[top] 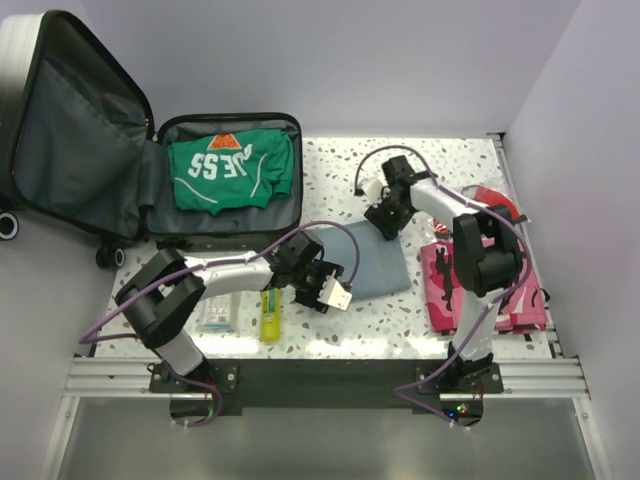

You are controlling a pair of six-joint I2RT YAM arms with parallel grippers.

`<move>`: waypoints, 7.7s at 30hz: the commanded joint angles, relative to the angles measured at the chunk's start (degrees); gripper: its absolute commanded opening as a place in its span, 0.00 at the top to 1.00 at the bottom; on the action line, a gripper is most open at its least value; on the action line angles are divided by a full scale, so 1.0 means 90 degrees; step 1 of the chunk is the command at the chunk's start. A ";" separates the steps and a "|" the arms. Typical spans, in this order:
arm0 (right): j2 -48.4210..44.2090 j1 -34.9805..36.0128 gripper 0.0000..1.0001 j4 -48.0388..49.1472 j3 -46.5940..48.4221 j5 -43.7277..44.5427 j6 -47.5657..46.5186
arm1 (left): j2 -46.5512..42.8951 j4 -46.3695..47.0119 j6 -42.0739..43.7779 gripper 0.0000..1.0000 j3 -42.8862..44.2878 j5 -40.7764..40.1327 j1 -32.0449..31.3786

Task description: Pack the luggage

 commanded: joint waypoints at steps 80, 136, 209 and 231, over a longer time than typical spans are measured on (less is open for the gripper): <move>-0.2139 -0.0546 1.00 0.2603 0.2631 -0.2482 -0.0360 | -0.0634 0.2272 -0.2354 1.00 0.4408 -0.1367 0.2174; 0.1850 0.3098 1.00 0.8308 0.3388 0.0028 -0.1991 | -0.1101 0.5488 -0.2333 1.00 0.1312 -0.0617 0.6960; 0.1784 0.2229 0.01 0.6389 0.4140 0.1162 0.0039 | 0.0754 0.1537 -0.4346 0.30 0.4154 -0.1144 0.6785; -0.3728 -0.1578 0.10 -0.3596 -0.0389 0.0155 -0.2017 | -0.1445 -0.0322 -0.4950 0.00 0.2024 0.0271 0.3738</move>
